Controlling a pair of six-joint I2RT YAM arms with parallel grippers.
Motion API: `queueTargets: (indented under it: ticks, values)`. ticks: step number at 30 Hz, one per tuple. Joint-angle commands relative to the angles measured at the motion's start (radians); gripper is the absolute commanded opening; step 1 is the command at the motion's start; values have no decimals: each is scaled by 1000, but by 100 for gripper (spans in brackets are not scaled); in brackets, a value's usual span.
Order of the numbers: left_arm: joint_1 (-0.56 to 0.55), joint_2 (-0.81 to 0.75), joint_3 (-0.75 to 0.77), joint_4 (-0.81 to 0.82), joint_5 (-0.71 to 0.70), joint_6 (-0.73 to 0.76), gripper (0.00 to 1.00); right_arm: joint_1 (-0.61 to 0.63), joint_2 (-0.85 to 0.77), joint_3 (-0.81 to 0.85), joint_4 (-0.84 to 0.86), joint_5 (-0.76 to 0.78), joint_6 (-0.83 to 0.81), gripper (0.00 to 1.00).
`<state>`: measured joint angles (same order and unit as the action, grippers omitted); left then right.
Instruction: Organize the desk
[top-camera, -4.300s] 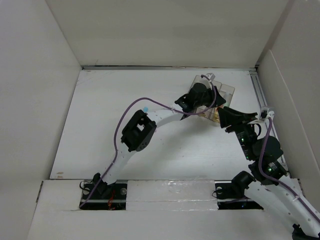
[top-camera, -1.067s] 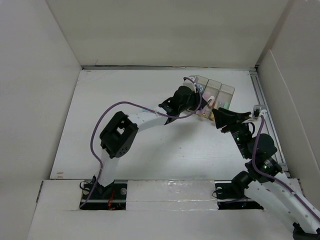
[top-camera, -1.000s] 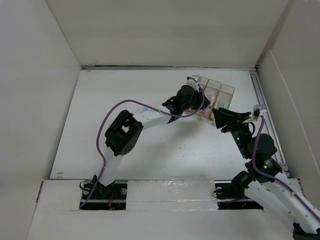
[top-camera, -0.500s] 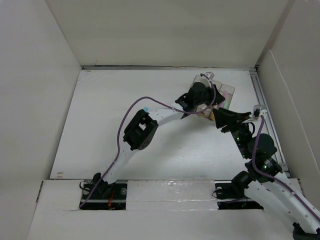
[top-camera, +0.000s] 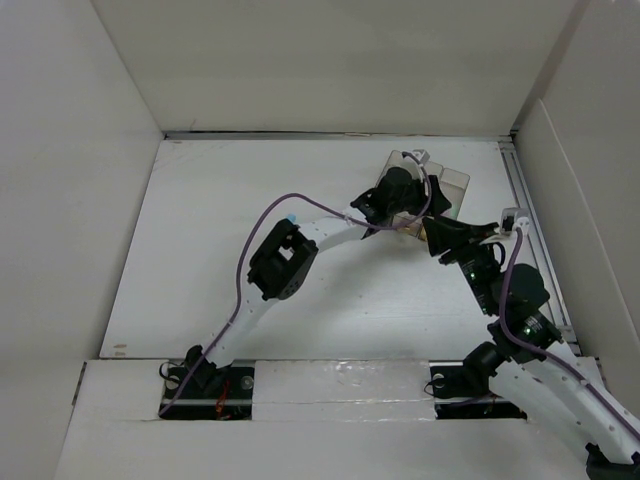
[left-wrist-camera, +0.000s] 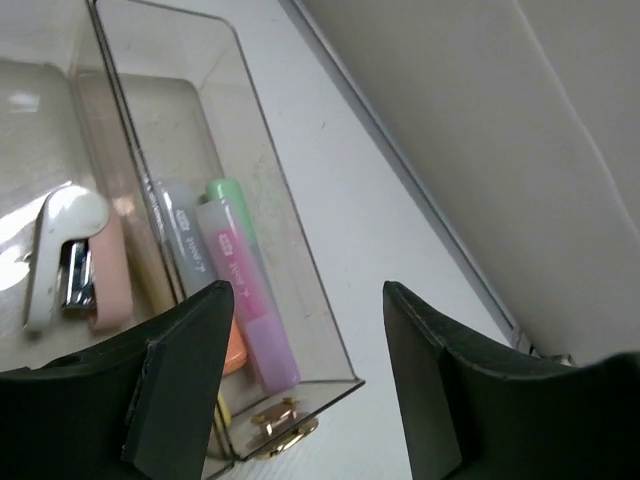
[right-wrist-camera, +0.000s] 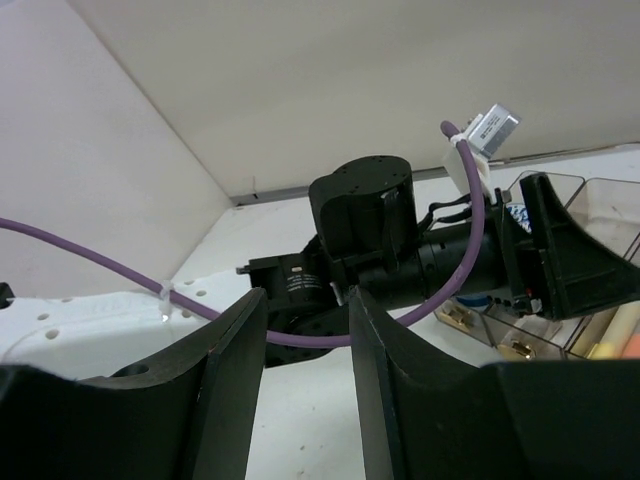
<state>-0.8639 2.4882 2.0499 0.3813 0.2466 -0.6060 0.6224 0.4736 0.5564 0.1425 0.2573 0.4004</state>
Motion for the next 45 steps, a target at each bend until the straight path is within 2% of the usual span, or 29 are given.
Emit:
queueTargets:
  ticks: [1, 4, 5, 6, 7, 8, 9, 12, 15, 17, 18, 19, 25, 30, 35, 38, 40, 44, 45]
  values:
    - [18, -185, -71, -5, -35, 89, 56, -1, -3, 8, 51, 2, 5, 44]
    - [80, -346, -317, 65, -58, 106, 49, -1, -7, 11, 46, -7, 0, 44]
    - [126, -438, -471, 153, -61, 91, 46, -1, -15, 10, 48, 2, 2, 44]
    - [126, -480, -543, 154, -55, 84, 46, -1, -15, 10, 48, 2, 2, 43]
    - [178, -517, -603, 178, -49, 78, 44, -1, -12, 7, 52, 6, 0, 42]
    - [204, -556, -725, 183, -47, 77, 44, -1, -9, 5, 51, 0, 2, 40]
    - [229, -631, -785, 182, -65, 89, 44, -1, -4, 8, 55, -9, 2, 34]
    - [322, -756, -983, 151, -124, 132, 46, -1, 11, 10, 63, -26, 0, 29]
    - [417, -845, -1129, 108, -145, 153, 48, -1, 37, 11, 71, -36, 3, 35]
    - [442, -899, -1212, 96, -225, 166, 51, -1, 49, 14, 72, -44, 5, 39]
    - [442, -910, -1229, 90, -236, 175, 52, -1, 51, 8, 81, -40, 5, 42]
    - [442, -922, -1247, 58, -310, 204, 58, -1, 60, 8, 85, -36, 5, 45]
    - [442, -873, -1222, -25, -354, 242, 59, -1, 74, 8, 91, -41, 3, 47]
    - [442, -815, -1168, -94, -455, 226, 58, -1, 65, 10, 85, -36, 0, 47]
    - [442, -784, -1160, -116, -469, 224, 53, -1, 57, 8, 81, -33, 0, 47]
    - [442, -755, -1146, -143, -471, 216, 42, -1, 60, 11, 81, -39, 0, 47]
    - [424, -753, -1140, -165, -490, 219, 38, -1, 59, 11, 81, -39, -2, 47]
    - [370, -726, -1111, -214, -565, 226, 37, -1, 53, 11, 80, -38, -2, 47]
    - [350, -723, -1108, -223, -581, 224, 33, -1, 54, 11, 80, -39, 0, 47]
